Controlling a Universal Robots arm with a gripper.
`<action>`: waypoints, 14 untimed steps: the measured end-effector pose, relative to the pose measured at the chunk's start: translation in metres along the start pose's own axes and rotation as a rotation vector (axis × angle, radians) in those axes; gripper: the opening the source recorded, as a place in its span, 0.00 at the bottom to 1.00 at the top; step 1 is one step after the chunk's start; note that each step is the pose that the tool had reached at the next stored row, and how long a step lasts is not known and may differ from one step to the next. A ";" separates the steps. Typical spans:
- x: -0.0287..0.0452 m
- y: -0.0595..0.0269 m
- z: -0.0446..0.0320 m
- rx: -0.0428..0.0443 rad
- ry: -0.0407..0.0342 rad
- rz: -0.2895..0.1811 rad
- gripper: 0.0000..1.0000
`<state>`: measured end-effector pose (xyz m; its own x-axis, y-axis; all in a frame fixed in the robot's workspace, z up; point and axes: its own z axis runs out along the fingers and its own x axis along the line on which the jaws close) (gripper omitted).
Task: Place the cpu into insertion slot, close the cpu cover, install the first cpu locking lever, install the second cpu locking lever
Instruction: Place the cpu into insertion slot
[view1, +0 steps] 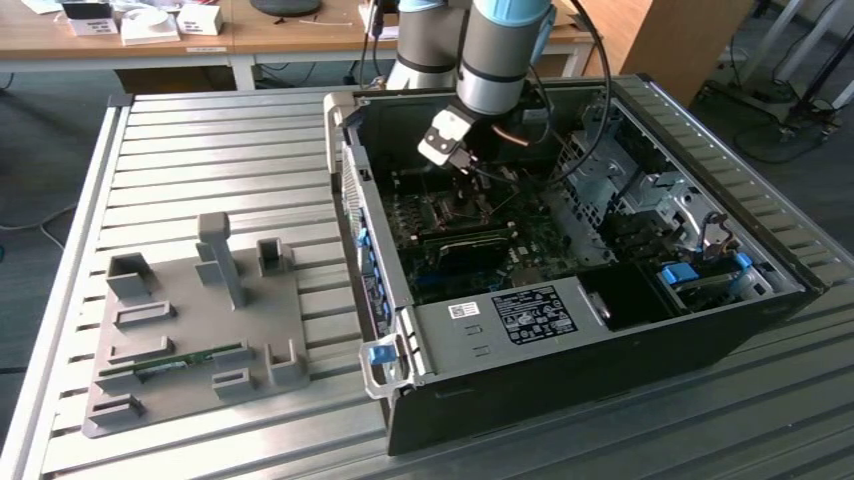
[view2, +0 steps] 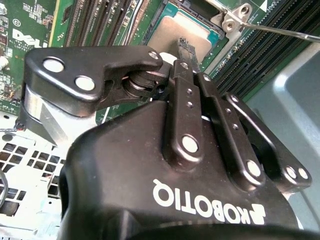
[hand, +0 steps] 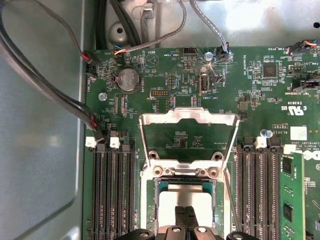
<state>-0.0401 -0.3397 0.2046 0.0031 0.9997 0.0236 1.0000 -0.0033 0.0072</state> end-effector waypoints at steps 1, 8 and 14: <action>0.0000 0.0000 0.0005 -0.0003 0.0000 0.000 0.11; -0.0001 0.0000 0.0032 -0.0004 0.0000 0.000 0.11; -0.0001 0.0000 0.0045 -0.0003 -0.0002 0.000 0.11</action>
<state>-0.0401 -0.3397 0.2001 0.0030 0.9997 0.0234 1.0000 -0.0032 0.0075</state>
